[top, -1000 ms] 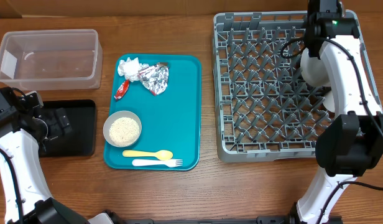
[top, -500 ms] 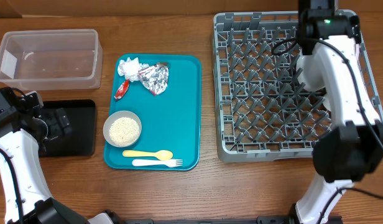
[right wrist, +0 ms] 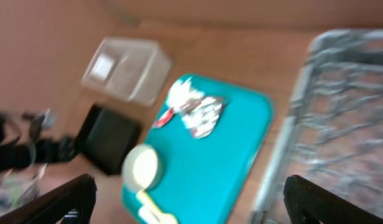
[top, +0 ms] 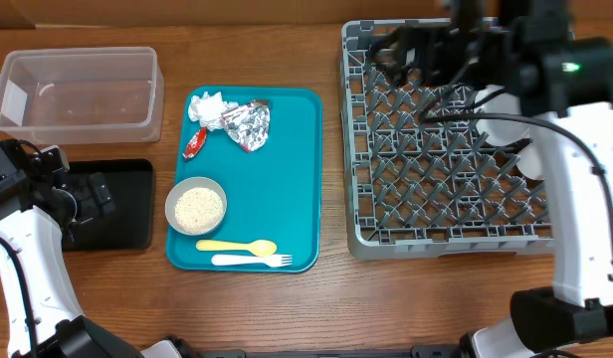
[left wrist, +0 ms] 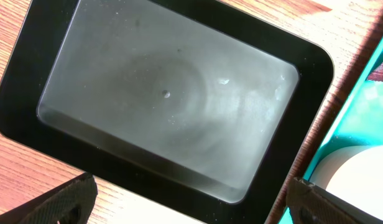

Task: Sort waste into correct bins and load items into the dishwasher rack
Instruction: 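Return the right gripper to the tray and grasp the yellow spoon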

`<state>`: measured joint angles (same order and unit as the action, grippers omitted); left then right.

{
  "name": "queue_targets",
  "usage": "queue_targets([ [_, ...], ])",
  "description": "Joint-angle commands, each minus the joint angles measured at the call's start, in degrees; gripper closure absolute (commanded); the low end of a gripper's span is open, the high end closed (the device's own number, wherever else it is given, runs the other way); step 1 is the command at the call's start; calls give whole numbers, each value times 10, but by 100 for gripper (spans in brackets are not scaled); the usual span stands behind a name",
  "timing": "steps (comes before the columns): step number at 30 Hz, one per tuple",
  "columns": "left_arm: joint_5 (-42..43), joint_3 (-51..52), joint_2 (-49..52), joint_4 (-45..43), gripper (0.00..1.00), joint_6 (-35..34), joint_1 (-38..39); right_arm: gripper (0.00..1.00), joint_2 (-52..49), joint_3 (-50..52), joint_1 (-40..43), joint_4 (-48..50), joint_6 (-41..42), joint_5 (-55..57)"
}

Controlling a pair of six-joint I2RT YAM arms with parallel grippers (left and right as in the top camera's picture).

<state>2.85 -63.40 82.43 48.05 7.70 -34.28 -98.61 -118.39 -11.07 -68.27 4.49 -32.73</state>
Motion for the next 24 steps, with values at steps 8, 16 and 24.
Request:
queue_targets([
  [8, 8, -13, 2, -1, 0, 9, -5, 0, -60, 40, -160, 4, 5, -28],
  [16, 8, -13, 2, -1, 0, 9, -5, 0, -64, 39, -161, -14, 71, 81],
  [24, 8, -13, 2, -1, 0, 9, -5, 0, -33, 39, -113, -19, 88, 66],
])
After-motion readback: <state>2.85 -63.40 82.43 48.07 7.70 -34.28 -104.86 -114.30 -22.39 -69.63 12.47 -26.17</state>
